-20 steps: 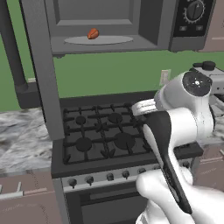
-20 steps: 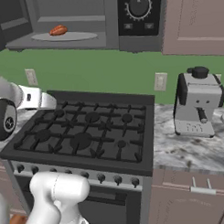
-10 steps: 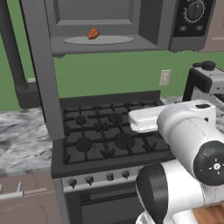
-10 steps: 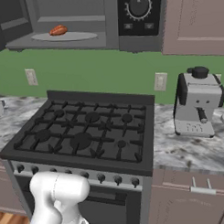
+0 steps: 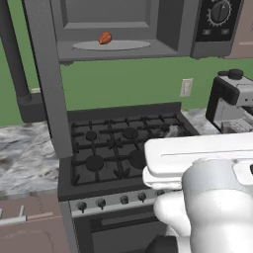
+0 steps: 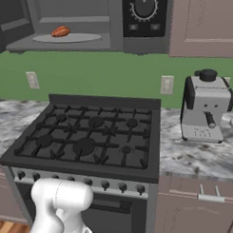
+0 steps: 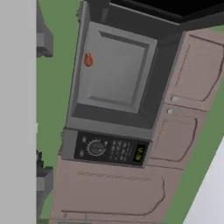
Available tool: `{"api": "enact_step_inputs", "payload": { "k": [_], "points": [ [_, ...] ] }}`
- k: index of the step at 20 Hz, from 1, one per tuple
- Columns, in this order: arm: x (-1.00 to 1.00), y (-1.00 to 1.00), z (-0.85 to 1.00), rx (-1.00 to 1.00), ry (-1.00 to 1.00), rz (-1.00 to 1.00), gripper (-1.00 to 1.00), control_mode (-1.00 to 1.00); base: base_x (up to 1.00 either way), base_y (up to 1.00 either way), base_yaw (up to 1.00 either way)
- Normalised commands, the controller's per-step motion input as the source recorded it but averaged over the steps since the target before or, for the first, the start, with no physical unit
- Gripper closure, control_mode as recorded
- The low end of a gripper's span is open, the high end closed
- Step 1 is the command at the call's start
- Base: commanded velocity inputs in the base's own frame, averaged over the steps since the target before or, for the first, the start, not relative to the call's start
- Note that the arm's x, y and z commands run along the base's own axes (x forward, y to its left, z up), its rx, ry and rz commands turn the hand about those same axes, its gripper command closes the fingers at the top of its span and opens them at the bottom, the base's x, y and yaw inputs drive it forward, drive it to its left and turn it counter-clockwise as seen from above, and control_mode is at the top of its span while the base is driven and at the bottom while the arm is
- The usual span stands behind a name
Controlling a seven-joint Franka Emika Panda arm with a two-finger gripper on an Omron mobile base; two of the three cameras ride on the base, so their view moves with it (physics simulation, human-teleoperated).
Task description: Close the microwave door.
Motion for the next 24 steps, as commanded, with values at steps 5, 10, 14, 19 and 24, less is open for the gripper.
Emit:
{"api": "enact_step_inputs", "payload": {
  "k": [5,10,14,19,24],
  "points": [
    [-0.32,0.46,0.00,-0.06,-0.06,-0.30,-1.00,-1.00,0.00,0.00,0.00],
    [-0.24,0.78,0.00,-0.10,-0.03,-0.32,-1.00,-1.00,0.00,0.00,0.00],
    [-0.03,0.96,0.00,-0.07,0.00,-0.27,-1.00,-1.00,0.00,0.00,0.00],
    [-0.13,0.93,0.00,-0.01,-0.06,-0.15,-1.00,-1.00,0.00,0.00,0.00],
    [0.08,0.72,-0.10,0.00,0.00,0.00,-1.00,-1.00,0.00,0.00,0.00]
  ]
}}
